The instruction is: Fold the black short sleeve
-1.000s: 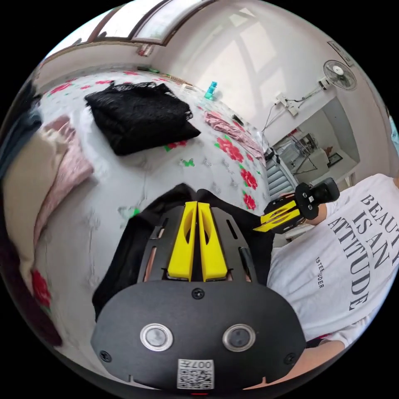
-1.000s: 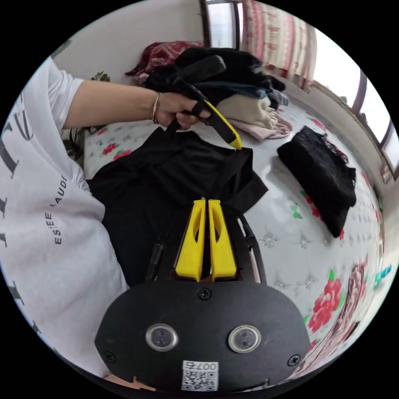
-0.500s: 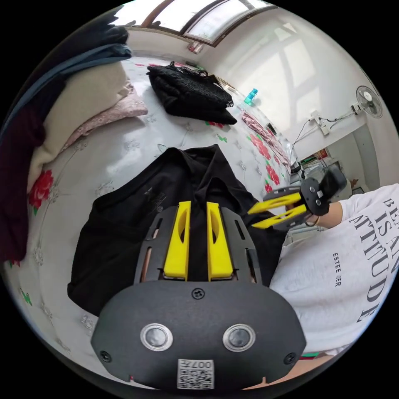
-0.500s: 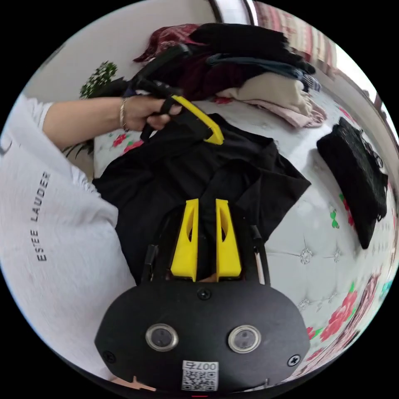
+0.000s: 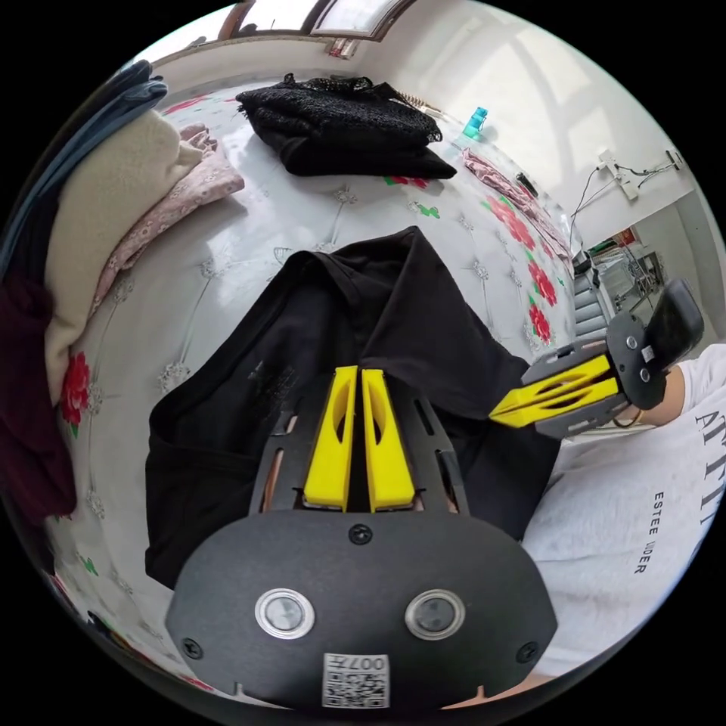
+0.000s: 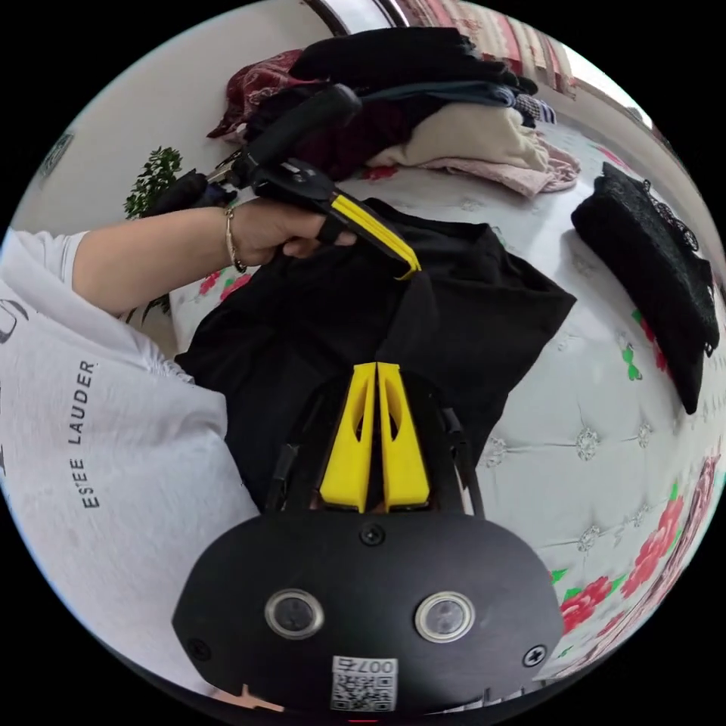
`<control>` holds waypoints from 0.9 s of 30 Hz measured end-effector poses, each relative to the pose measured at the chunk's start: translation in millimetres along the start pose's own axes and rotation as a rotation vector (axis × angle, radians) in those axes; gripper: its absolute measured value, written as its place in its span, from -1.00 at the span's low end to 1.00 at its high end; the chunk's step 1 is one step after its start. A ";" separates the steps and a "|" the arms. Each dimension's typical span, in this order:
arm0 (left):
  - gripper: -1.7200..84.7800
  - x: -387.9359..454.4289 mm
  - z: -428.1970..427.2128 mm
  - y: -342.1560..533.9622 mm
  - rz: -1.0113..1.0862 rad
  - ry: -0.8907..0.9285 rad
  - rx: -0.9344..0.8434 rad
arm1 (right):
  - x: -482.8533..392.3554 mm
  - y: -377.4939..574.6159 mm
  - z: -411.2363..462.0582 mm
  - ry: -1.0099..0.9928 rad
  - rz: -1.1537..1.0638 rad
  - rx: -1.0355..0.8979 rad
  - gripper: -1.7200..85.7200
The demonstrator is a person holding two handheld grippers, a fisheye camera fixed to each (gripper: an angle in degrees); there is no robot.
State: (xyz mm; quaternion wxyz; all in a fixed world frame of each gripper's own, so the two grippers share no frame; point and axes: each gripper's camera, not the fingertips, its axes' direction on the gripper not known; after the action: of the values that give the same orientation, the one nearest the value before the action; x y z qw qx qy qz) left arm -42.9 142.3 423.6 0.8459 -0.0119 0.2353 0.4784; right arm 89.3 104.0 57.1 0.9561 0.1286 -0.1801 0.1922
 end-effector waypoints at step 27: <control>-0.78 105.6 -135.8 150.1 -0.525 -0.248 -0.178 | 83.7 167.8 -66.7 -0.029 0.388 -0.053 -0.75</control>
State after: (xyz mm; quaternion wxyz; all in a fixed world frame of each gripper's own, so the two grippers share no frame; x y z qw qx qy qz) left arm -172.2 275.2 290.4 0.9586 -0.0881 0.0759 0.2598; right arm 111.7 301.8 59.6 0.9015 0.0692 -0.2202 0.3661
